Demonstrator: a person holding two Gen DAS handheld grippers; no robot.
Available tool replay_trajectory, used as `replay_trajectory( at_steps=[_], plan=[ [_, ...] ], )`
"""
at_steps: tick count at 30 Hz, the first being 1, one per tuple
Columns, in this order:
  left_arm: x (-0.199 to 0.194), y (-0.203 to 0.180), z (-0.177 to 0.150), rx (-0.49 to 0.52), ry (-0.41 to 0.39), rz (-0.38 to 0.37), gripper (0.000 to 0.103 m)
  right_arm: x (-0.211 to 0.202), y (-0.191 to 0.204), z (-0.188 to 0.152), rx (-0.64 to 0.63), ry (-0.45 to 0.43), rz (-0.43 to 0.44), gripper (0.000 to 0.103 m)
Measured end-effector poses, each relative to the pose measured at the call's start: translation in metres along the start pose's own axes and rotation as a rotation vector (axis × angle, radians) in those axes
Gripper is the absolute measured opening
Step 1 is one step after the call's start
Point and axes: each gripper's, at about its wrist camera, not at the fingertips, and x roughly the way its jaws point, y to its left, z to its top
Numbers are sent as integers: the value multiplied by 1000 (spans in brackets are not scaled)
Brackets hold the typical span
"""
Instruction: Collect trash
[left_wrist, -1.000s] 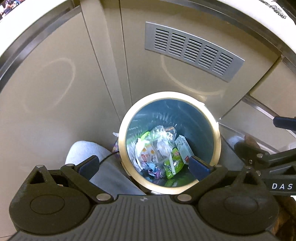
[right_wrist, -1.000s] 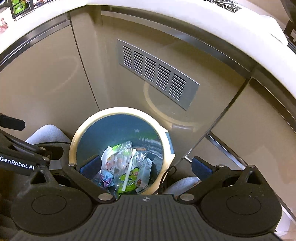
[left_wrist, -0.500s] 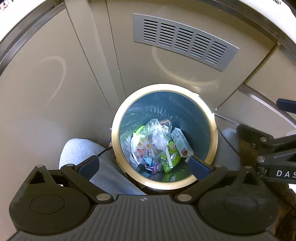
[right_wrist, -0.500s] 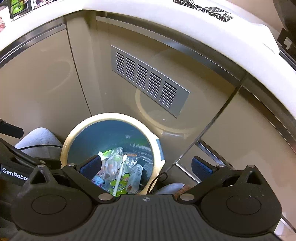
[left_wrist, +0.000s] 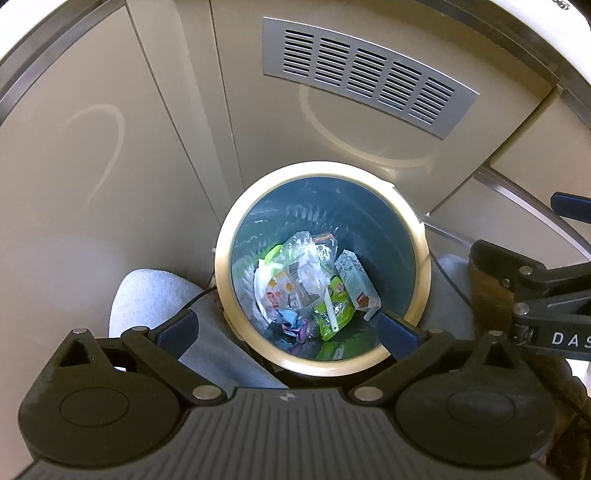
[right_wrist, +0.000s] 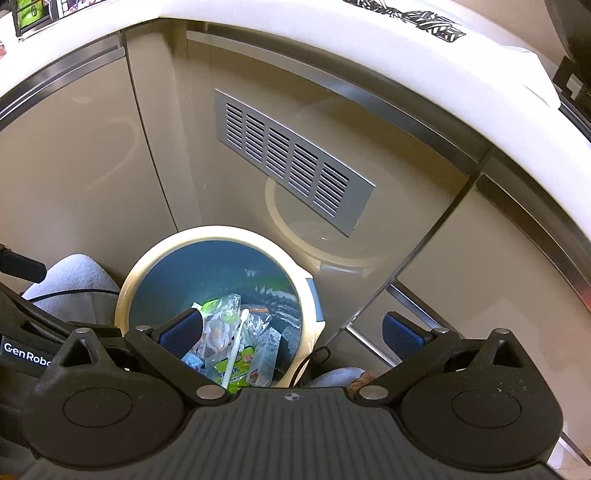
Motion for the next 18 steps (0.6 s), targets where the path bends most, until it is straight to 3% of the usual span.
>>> replay_trajectory(
  at_steps=[18],
  plan=[
    [2, 0, 0, -1, 11, 9, 103, 3, 1, 6, -5, 16, 2, 103]
  ],
)
